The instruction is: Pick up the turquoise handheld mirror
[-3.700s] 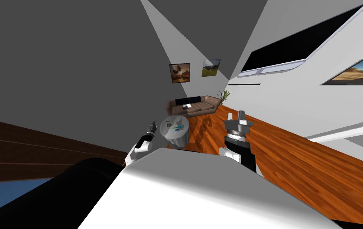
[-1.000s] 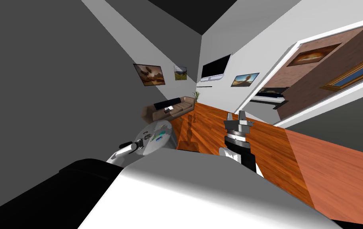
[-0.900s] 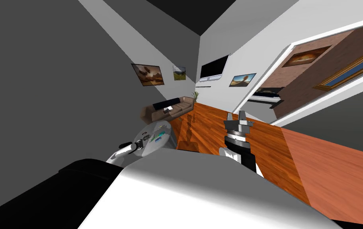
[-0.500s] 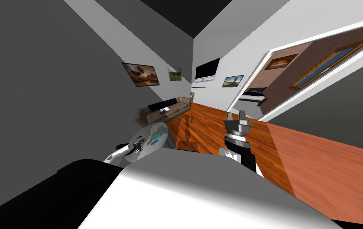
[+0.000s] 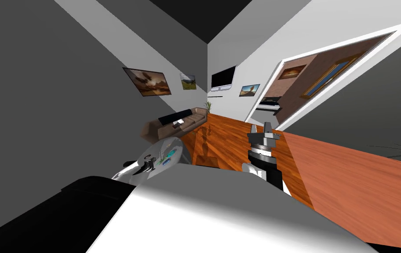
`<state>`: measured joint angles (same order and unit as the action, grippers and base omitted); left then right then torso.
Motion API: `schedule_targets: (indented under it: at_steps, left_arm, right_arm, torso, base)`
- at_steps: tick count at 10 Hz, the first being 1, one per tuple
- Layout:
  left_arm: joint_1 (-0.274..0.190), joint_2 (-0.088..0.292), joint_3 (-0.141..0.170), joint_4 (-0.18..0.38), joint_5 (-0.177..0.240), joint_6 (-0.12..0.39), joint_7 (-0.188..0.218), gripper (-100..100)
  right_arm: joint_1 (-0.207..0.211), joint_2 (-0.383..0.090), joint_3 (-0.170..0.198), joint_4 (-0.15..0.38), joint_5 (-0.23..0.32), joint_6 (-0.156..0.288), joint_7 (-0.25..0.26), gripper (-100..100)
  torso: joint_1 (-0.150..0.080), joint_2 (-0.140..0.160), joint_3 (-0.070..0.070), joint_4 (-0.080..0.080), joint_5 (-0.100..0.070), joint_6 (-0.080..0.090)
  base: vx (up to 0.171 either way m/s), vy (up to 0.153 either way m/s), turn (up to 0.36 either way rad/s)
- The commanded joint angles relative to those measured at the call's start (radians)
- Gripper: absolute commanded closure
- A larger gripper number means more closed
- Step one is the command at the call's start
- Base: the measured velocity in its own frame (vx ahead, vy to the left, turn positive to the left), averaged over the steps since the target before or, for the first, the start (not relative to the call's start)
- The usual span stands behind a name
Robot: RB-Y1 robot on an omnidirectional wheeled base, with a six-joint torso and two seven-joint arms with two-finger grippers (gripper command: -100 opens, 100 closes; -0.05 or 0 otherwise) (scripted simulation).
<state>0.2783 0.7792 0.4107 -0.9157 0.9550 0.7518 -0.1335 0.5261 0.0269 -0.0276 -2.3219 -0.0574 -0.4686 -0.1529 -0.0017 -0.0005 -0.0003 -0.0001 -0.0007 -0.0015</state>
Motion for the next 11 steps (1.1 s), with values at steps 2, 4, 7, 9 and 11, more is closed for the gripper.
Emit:
schedule_targets:
  at_steps: [2,4,7,9,11]
  left_arm:
    - [-0.020,0.021,0.004,0.074,0.031,0.042,-0.004,-100]
    - [-0.034,0.036,0.007,0.141,0.057,0.075,-0.008,-100]
    - [-0.060,0.062,0.012,0.240,0.103,0.134,-0.016,-100]
    - [-0.082,0.081,0.014,0.321,0.139,0.180,-0.023,-100]
    - [-0.090,0.087,0.015,0.352,0.152,0.198,-0.025,-100]
  right_arm:
    - [0.000,0.000,0.000,0.000,0.000,0.000,0.000,0]
    - [0.000,0.000,0.000,0.000,0.000,0.000,0.000,0]
    - [0.000,0.000,0.000,0.000,0.000,0.000,0.000,0]
    - [0.000,0.000,0.000,0.000,0.000,0.000,0.000,0]
    - [0.000,0.000,0.000,0.000,0.000,0.000,0.000,0]
  torso:
    - [0.000,0.000,0.000,0.000,0.000,0.001]
    - [0.001,0.001,0.001,0.000,0.000,-0.001]
    - [0.000,0.000,0.000,0.000,0.000,0.000]
    - [0.000,-0.001,0.000,0.000,0.000,0.000]
    - [0.000,-0.001,-0.001,0.000,0.000,0.000]
  base:
    - [0.032,-0.025,-0.171]
    - [0.015,-0.014,-0.078]
    - [0.038,-0.020,-0.203]
    - [0.050,-0.020,-0.237]
    - [0.043,-0.008,-0.119]
